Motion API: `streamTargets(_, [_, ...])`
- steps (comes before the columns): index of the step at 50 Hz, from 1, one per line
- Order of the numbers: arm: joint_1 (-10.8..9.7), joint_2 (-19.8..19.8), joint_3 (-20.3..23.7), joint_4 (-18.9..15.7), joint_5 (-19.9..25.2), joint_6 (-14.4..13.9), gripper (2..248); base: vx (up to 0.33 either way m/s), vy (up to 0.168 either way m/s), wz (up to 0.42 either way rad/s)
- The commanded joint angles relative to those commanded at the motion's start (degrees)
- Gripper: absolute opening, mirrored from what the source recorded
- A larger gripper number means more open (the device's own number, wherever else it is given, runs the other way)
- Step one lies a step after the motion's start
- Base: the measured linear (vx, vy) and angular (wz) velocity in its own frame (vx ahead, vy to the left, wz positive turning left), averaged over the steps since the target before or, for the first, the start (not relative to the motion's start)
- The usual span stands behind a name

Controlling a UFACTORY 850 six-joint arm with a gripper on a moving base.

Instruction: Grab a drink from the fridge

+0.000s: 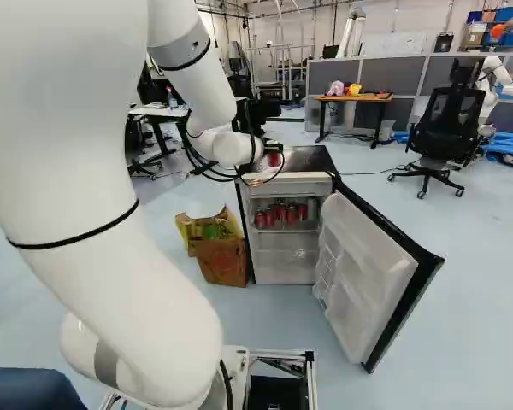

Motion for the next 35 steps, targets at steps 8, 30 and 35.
streamTargets(8, [0.6, -1.4, -1.5, 0.0, 0.0, 0.0, 93, 0.0, 0.0, 0.0])
streamTargets(30, [1.6, -5.3, -5.9, 0.0, -0.3, 0.0, 93, 0.0, 0.0, 0.0])
streamTargets(35, [1.8, -6.3, -6.9, 0.0, -0.5, 0.0, 93, 0.0, 0.0, 0.0])
